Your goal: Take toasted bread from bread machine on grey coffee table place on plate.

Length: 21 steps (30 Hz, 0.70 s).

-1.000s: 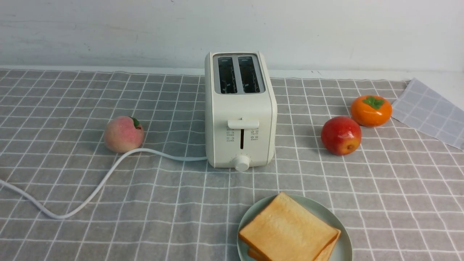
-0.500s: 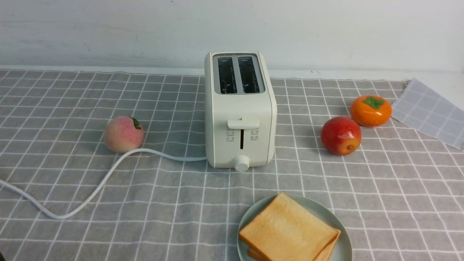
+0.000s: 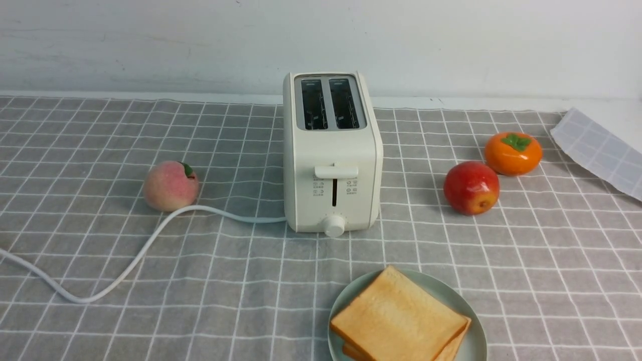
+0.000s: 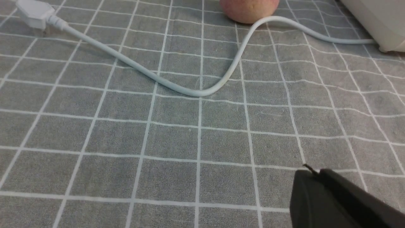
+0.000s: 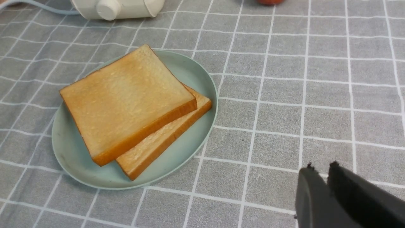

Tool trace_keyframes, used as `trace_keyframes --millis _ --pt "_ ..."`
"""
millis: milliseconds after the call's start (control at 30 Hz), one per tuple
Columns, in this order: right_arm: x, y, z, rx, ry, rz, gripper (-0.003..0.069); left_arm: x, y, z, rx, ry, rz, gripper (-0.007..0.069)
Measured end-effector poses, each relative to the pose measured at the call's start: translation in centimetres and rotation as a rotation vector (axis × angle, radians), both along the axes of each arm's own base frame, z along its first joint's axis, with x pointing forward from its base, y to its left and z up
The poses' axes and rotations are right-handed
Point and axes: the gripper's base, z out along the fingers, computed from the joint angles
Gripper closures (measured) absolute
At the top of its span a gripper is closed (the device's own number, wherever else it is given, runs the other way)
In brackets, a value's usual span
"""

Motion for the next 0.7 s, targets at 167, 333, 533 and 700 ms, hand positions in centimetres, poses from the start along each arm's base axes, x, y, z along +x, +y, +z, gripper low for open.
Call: trace_keyframes --millis 167,333,533,700 --pt "0.00 0.00 0.00 0.000 0.000 0.000 0.0573 -0.01 -0.13 0.00 0.000 0.000 -0.025 0.0603" --pt "0.00 0.00 0.00 0.000 0.000 0.000 0.0564 -0.01 -0.14 0.00 0.000 0.000 -0.027 0.0603" --pt "0.00 0.00 0.00 0.000 0.000 0.000 0.0558 -0.01 -0.14 0.00 0.000 0.000 -0.027 0.0598" --pt "0.00 0.00 0.00 0.001 0.000 0.000 0.0551 -0.01 -0.14 0.00 0.000 0.000 -0.027 0.0594"
